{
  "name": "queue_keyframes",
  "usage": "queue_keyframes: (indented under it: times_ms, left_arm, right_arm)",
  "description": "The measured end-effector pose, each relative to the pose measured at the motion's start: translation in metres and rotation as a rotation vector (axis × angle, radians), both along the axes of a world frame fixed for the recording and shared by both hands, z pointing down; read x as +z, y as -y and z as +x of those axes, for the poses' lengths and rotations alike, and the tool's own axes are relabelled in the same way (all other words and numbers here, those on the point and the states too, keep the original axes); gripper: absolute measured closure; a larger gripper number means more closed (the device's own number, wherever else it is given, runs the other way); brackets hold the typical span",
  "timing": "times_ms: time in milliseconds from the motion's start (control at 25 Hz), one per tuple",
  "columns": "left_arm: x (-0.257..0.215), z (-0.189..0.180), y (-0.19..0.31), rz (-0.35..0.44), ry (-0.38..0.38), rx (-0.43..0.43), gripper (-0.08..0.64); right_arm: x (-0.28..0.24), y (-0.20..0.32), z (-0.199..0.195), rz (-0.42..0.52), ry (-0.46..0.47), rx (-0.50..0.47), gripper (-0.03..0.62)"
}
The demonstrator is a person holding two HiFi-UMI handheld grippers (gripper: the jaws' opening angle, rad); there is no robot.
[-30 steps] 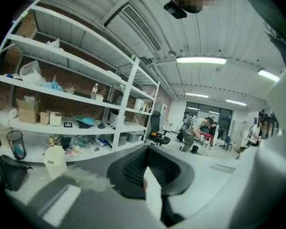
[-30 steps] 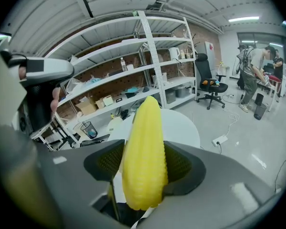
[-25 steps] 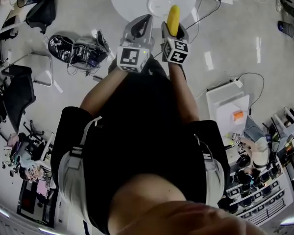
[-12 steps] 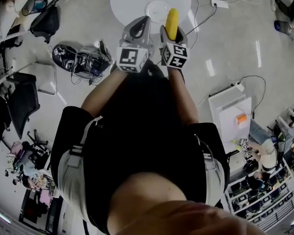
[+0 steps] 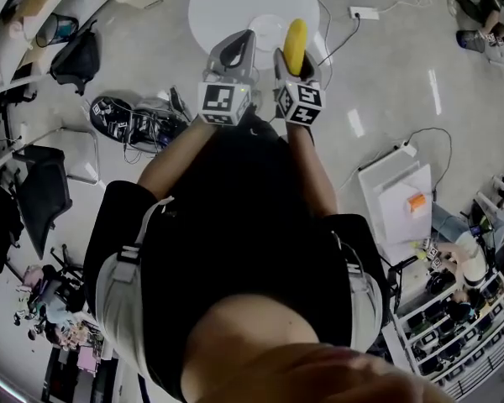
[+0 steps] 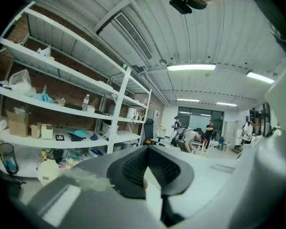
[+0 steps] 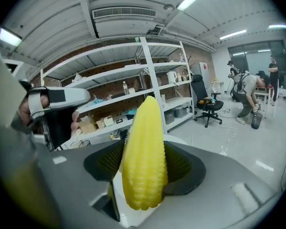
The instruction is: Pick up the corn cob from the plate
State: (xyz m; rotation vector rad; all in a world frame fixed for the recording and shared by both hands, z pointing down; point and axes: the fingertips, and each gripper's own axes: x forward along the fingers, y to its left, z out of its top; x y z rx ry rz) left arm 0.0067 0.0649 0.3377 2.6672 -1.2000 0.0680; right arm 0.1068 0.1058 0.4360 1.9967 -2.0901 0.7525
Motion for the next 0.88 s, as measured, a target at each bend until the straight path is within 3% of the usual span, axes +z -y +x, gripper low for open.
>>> queue_keyframes:
  times_ms: [880]
  left_arm:
    - [-0.017, -0.041, -0.039, 0.029, -0.055, 0.054, 0.554]
  right_arm:
    - [-0.062, -0.039, -0.04, 0.122, -0.043, 0.044, 0.331]
